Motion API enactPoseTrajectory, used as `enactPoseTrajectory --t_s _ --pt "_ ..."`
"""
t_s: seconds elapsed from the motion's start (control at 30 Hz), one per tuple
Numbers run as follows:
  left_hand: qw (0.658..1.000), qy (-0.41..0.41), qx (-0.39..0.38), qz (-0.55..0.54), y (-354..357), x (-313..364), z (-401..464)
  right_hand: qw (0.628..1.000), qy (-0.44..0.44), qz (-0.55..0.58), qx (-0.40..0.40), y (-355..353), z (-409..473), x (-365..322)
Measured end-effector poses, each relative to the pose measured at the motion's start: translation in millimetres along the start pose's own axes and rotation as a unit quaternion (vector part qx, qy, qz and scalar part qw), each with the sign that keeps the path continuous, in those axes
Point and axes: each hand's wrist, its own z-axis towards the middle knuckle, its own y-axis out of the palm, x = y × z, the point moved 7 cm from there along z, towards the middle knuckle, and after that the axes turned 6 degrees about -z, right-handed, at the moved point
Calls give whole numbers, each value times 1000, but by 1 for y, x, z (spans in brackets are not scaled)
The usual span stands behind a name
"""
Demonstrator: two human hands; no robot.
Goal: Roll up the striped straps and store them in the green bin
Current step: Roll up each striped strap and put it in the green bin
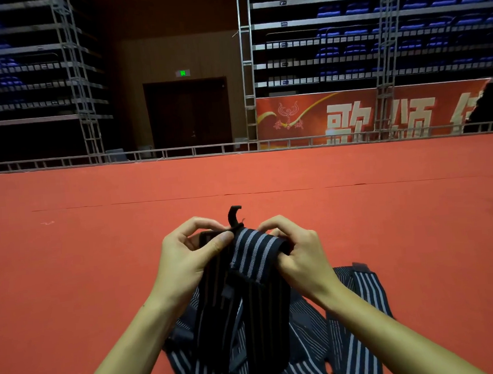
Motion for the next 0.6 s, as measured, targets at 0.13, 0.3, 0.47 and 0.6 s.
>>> enactPoseTrajectory --t_s 0.13,0.3,0.47,0.6 --pt "999 6 -19 43 5 -3 0 1000 -16 14 -8 3 -2 -1" --pt "1000 -7 -8 24 8 -4 -2 993 -16 98 -61 6 -4 -9" --pt "1000 -1 29 11 -6 1 -2 992 -39 75 -93 -10 -13 -9" --pt "999 -13 29 9 -9 0 0 984 -161 -32 -67 -21 -15 -22"
